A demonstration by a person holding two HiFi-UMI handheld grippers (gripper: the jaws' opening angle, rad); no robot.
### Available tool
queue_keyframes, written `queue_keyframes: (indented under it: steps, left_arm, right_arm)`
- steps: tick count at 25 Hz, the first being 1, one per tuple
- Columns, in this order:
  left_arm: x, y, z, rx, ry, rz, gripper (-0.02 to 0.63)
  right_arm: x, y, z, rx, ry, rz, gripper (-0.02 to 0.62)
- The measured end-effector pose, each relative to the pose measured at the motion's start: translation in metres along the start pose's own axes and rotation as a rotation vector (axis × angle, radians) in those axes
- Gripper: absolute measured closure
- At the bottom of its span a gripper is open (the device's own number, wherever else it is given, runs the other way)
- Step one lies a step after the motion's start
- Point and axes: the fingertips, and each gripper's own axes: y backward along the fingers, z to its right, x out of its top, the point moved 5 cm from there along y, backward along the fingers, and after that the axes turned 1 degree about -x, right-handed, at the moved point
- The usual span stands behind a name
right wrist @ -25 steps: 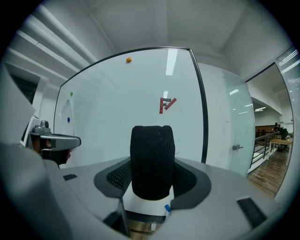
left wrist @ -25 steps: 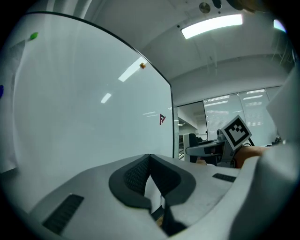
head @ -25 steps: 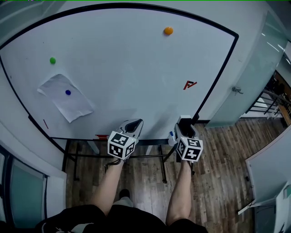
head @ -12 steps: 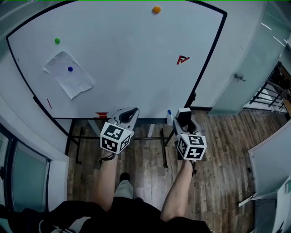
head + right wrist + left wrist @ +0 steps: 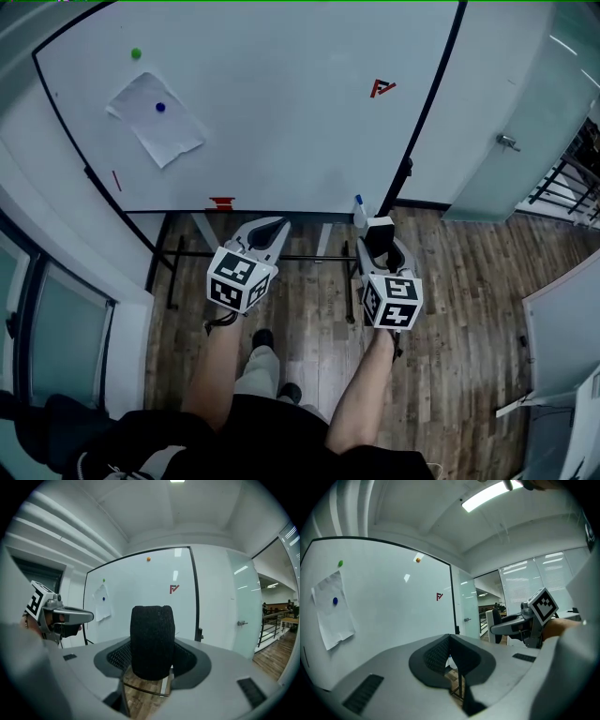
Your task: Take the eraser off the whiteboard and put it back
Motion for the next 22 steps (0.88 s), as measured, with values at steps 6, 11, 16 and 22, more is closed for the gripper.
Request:
queue_keyframes:
  steps: [6, 11, 16, 22]
  left_arm:
    - [0.0, 0.018, 0.021, -0.02, -0.004, 0.027, 0.586]
    - [-0.006, 0.029, 0.028, -0.025, -0.001, 0.03, 0.585]
    - [-0.014, 0.04, 0.025, -0.002, 0.004, 0.011, 0.586]
    - [-0.015, 0.054, 0.018, 0.02, 0.012, 0.014, 0.585]
  right_arm:
    - [-0.015, 0.015, -0.01, 0.024, 0.009, -0.026, 0.351]
    - [-0.025, 0.024, -0.016, 0.031, -0.006, -0.027, 0.35]
    - [-0.032, 0.028, -0.025, 0.039, -0.011, -0.04, 0.351]
    - [-0.035, 0.033, -0.038, 0.055, -0.005, -0.048, 0.351]
